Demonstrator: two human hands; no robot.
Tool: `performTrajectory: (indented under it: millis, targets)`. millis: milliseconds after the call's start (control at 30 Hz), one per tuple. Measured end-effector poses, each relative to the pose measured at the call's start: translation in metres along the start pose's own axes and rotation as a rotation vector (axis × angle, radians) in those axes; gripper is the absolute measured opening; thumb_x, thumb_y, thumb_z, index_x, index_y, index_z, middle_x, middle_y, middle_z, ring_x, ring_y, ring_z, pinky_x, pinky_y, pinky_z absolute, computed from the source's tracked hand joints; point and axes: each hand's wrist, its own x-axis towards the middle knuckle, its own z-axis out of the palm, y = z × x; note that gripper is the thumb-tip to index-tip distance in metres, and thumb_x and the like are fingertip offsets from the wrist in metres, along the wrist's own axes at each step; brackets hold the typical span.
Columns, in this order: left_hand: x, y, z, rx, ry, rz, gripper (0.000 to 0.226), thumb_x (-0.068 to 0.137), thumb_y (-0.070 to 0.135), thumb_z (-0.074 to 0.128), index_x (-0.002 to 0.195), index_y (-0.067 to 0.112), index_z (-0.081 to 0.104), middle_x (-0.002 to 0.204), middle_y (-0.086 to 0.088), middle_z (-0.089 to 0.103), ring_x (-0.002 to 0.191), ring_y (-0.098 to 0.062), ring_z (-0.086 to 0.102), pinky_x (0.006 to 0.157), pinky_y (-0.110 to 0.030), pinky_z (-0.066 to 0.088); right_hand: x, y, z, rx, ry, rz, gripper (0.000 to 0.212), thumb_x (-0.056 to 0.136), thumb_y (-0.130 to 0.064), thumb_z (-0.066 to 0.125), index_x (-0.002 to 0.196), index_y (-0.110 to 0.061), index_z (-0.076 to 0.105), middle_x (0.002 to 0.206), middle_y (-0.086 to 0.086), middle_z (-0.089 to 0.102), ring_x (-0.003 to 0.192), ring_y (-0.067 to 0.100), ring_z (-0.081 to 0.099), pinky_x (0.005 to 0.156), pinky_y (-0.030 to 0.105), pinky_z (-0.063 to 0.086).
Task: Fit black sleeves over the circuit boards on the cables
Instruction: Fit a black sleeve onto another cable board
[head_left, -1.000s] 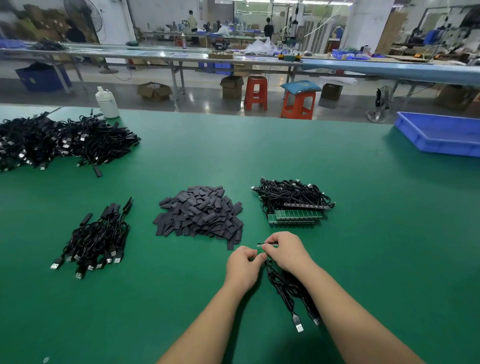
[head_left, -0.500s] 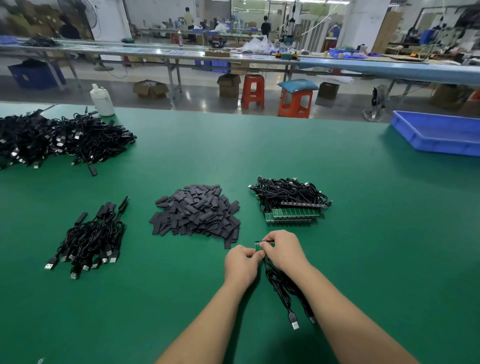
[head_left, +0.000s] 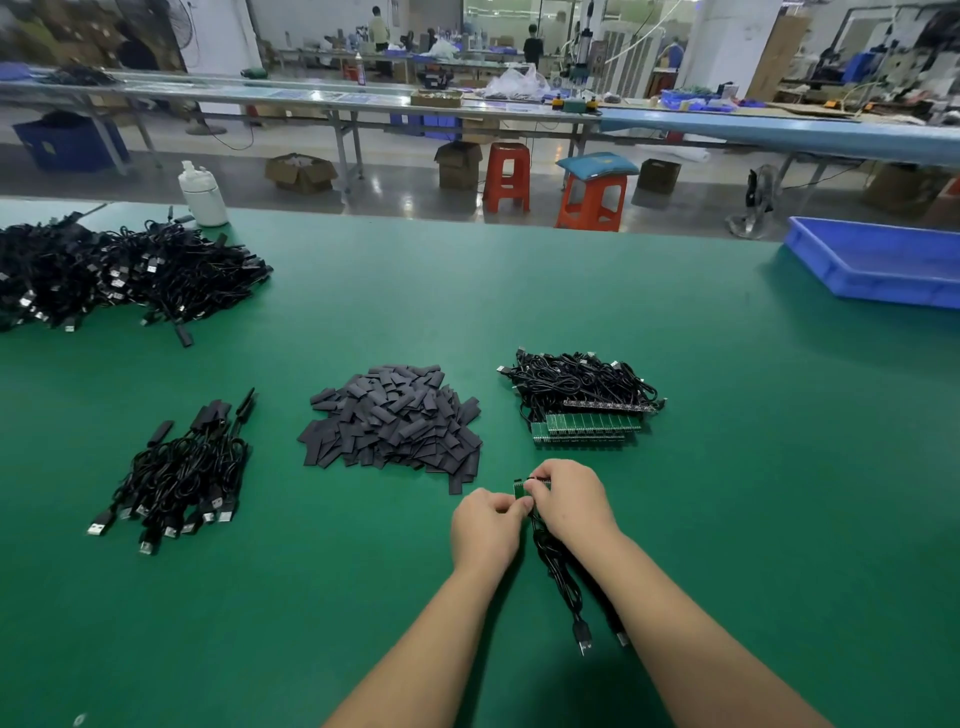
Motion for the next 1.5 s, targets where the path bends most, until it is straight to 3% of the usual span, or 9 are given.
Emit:
performTrajectory:
  millis: [200, 400, 500, 667, 767, 967, 1100, 1267, 1500]
  targets:
    - [0.0, -0.012, -0.002, -0.232, 0.038, 0.035, 0.042, 0.086, 0.034, 0.072, 0.059, 0.008, 0.055, 0.055, 0.006, 0.044, 0.059, -0.014, 0.04, 0.06, -0.032, 0.032, 0.015, 0.021, -0.014, 0.012, 0.027, 0.005, 0.02, 0.1, -0.029, 0.056, 0.11, -0.017, 0.069, 0.113, 0.001, 0.063, 0.09, 0.017, 0.057, 0.08, 0.03, 0.047]
    - [-0.004, -0.018, -0.018, -0.476, -0.128, -0.009, 0.043, 0.086, 0.035, 0.073, 0.063, 0.006, 0.051, 0.06, 0.001, 0.031, 0.059, -0.016, 0.025, 0.052, -0.029, 0.018, 0.028, 0.055, -0.031, -0.089, -0.15, -0.083, 0.031, 0.096, -0.027, 0.06, 0.127, -0.02, 0.06, 0.129, 0.001, 0.051, 0.113, 0.021, 0.058, 0.097, 0.035, 0.048]
    - [-0.004, -0.021, -0.026, -0.555, -0.198, -0.021, 0.046, 0.085, 0.038, 0.073, 0.077, -0.005, 0.059, 0.072, -0.005, 0.043, 0.068, -0.015, 0.034, 0.06, -0.028, 0.025, 0.031, 0.072, -0.036, -0.22, -0.003, -0.088, 0.034, 0.096, -0.031, 0.062, 0.128, -0.019, 0.06, 0.127, 0.003, 0.053, 0.118, 0.019, 0.051, 0.102, 0.038, 0.047]
    - [-0.003, -0.024, -0.035, -0.692, -0.211, -0.131, 0.021, 0.086, 0.037, 0.071, 0.086, 0.016, 0.077, 0.074, -0.003, 0.069, 0.072, -0.012, 0.053, 0.072, -0.026, 0.038, 0.025, 0.09, -0.037, -0.444, 0.159, -0.089, 0.036, 0.096, -0.024, 0.062, 0.131, -0.016, 0.06, 0.125, 0.003, 0.058, 0.113, 0.019, 0.052, 0.098, 0.033, 0.047]
    - [0.002, -0.032, -0.039, -0.905, -0.165, -0.179, 0.026, 0.082, 0.03, 0.071, 0.091, 0.006, 0.075, 0.076, -0.011, 0.069, 0.075, -0.018, 0.056, 0.075, -0.029, 0.045, 0.018, 0.083, -0.032, -0.352, 0.267, -0.175, 0.033, 0.095, -0.018, 0.061, 0.128, -0.017, 0.065, 0.122, 0.001, 0.066, 0.113, 0.019, 0.056, 0.1, 0.034, 0.045]
    - [0.012, -0.047, -0.046, -1.23, -0.153, -0.267, 0.026, 0.085, 0.023, 0.063, 0.097, 0.0, 0.064, 0.085, -0.01, 0.069, 0.069, -0.013, 0.065, 0.06, -0.022, 0.054, -0.002, 0.043, -0.017, -0.025, -0.234, -0.332, 0.04, 0.106, -0.043, 0.032, 0.096, -0.019, 0.063, 0.09, -0.001, 0.069, 0.084, 0.016, 0.062, 0.08, 0.037, 0.05]
    - [0.013, -0.049, -0.045, -1.289, -0.133, -0.289, 0.017, 0.092, 0.022, 0.057, 0.092, 0.006, 0.062, 0.079, -0.006, 0.067, 0.058, -0.008, 0.057, 0.05, -0.019, 0.047, -0.009, 0.044, -0.016, -0.061, -0.249, -0.318, 0.052, 0.105, -0.051, 0.022, 0.08, -0.014, 0.049, 0.074, 0.003, 0.063, 0.073, 0.018, 0.058, 0.074, 0.037, 0.048]
    - [0.013, -0.051, -0.045, -1.301, -0.126, -0.278, 0.017, 0.1, 0.017, 0.05, 0.099, 0.005, 0.063, 0.077, -0.005, 0.064, 0.055, -0.007, 0.052, 0.046, -0.018, 0.042, -0.008, 0.051, -0.028, -0.268, -0.292, -0.32, 0.061, 0.104, -0.056, 0.018, 0.085, -0.012, 0.057, 0.083, 0.005, 0.067, 0.083, 0.025, 0.062, 0.08, 0.037, 0.049]
    - [0.006, -0.044, -0.043, -1.117, -0.139, -0.185, 0.019, 0.096, 0.017, 0.059, 0.103, 0.002, 0.07, 0.075, -0.003, 0.059, 0.057, -0.01, 0.044, 0.053, -0.021, 0.034, -0.008, 0.034, -0.029, -0.356, -0.207, -0.297, 0.047, 0.105, -0.047, 0.03, 0.083, -0.015, 0.057, 0.078, 0.001, 0.063, 0.075, 0.022, 0.06, 0.07, 0.035, 0.051]
